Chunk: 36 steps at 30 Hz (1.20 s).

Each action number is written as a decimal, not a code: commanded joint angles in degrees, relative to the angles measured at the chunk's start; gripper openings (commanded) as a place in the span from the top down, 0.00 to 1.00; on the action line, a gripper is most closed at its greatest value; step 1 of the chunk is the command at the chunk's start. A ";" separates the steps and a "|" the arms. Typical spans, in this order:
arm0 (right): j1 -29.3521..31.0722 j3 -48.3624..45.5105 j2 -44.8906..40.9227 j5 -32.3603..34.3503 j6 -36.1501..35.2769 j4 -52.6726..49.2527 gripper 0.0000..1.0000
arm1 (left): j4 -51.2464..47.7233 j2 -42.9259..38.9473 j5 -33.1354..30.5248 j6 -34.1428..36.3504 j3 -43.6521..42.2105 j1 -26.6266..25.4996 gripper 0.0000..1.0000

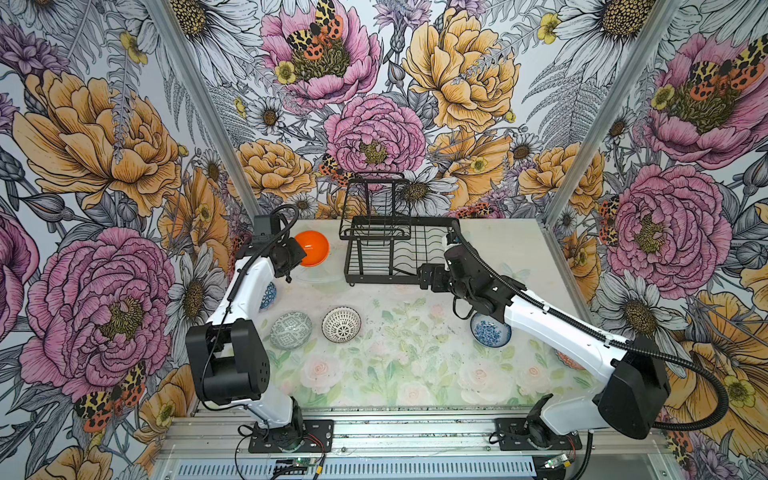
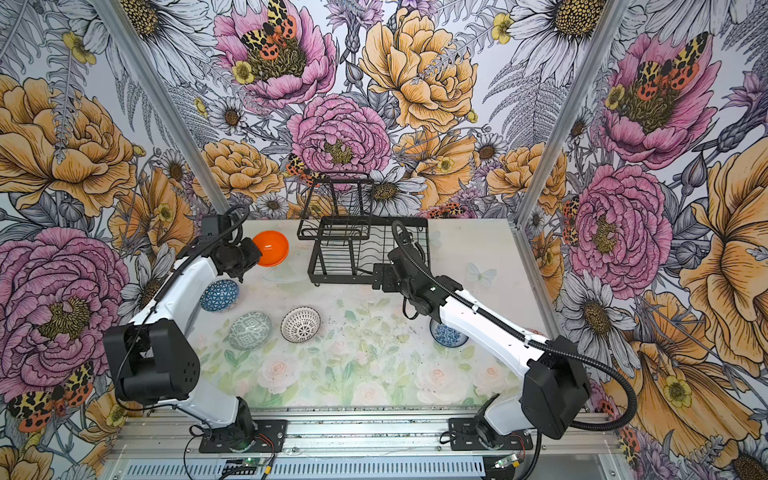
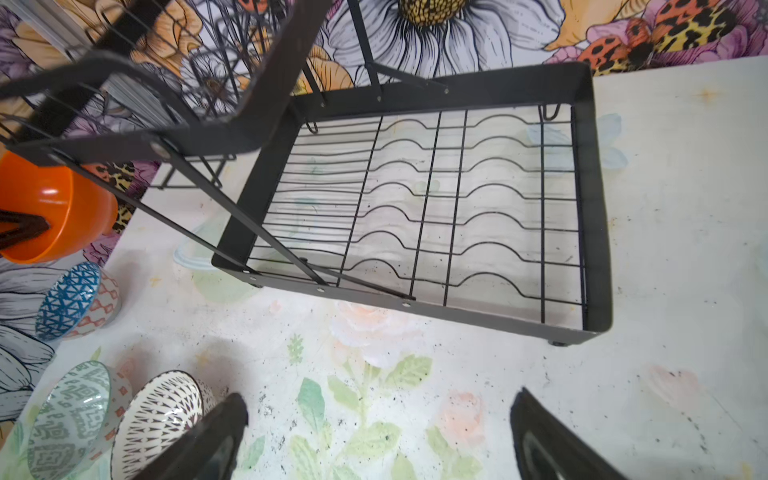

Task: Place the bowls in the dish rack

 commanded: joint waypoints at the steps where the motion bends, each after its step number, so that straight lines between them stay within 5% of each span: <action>1: -0.48 5.83 -2.88 1.43 2.06 0.14 0.01 | 5.65 -4.68 -2.80 -1.49 0.05 -1.21 1.00; 15: -4.04 34.42 4.78 -1.30 16.99 -2.12 0.01 | 25.55 -13.26 -21.07 3.36 5.60 -19.17 1.00; 27: -4.17 51.10 13.58 -6.49 37.25 -1.97 0.01 | 45.33 -5.90 -26.83 13.53 9.71 -32.49 1.00; 36: -4.11 55.08 17.55 -9.36 46.59 -1.40 0.00 | 51.88 3.21 -30.15 18.55 15.35 -37.06 1.00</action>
